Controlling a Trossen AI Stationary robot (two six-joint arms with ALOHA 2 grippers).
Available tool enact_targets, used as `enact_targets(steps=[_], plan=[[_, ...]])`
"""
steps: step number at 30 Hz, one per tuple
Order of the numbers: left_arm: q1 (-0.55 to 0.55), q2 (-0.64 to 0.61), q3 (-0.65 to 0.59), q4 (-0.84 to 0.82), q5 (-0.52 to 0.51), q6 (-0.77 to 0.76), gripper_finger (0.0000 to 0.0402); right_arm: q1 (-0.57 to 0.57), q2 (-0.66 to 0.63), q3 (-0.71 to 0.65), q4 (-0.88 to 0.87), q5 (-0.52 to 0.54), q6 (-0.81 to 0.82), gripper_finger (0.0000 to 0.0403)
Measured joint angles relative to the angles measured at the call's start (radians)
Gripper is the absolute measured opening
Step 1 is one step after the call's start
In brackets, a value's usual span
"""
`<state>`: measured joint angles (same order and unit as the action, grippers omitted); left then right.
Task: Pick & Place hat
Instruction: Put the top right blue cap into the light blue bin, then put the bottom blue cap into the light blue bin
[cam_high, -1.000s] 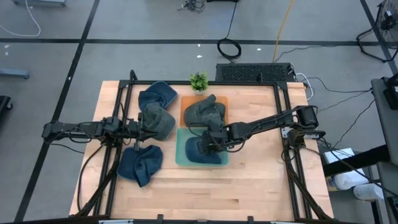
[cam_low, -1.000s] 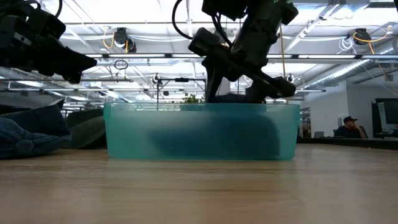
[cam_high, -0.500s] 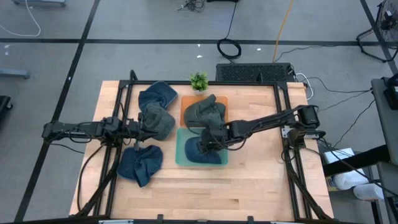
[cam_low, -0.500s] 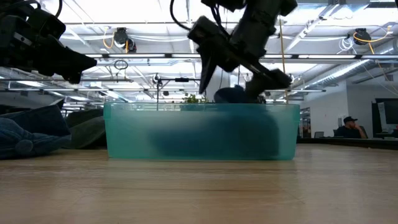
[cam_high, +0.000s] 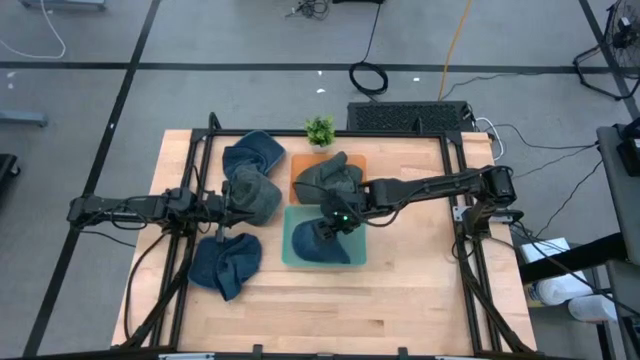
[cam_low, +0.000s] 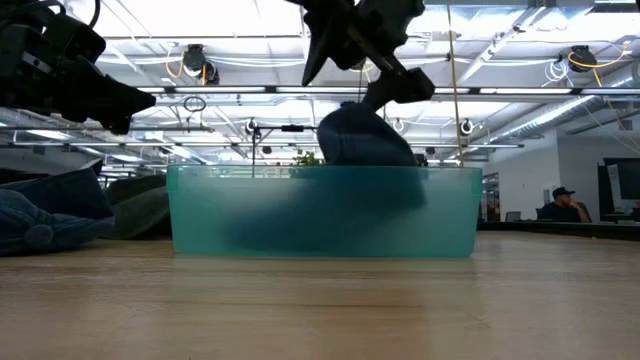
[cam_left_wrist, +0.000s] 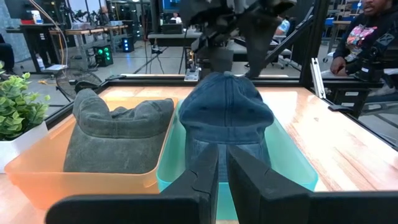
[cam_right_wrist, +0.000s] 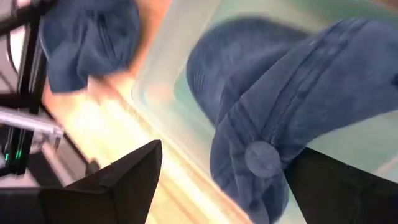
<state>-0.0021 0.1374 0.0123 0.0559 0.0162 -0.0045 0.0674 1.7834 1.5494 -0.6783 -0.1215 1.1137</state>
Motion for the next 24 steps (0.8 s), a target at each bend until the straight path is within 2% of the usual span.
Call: enact_targets(steps=[7, 14, 24], plan=[[0.000, 0.000, 0.000, 0.000, 0.000, 0.000, 0.0037, -0.001, -0.005, -0.001, -0.089, -0.118, -0.051, 0.0314], [0.000, 0.000, 0.000, -0.001, 0.000, 0.000, 0.0037, 0.006, -0.075, -0.001, -0.310, -0.115, -0.246, 0.0336], [0.000, 0.000, 0.000, 0.000, 0.000, 0.000, 0.0037, 0.032, -0.108, 0.035, -0.325, -0.116, -0.539, 0.0331]])
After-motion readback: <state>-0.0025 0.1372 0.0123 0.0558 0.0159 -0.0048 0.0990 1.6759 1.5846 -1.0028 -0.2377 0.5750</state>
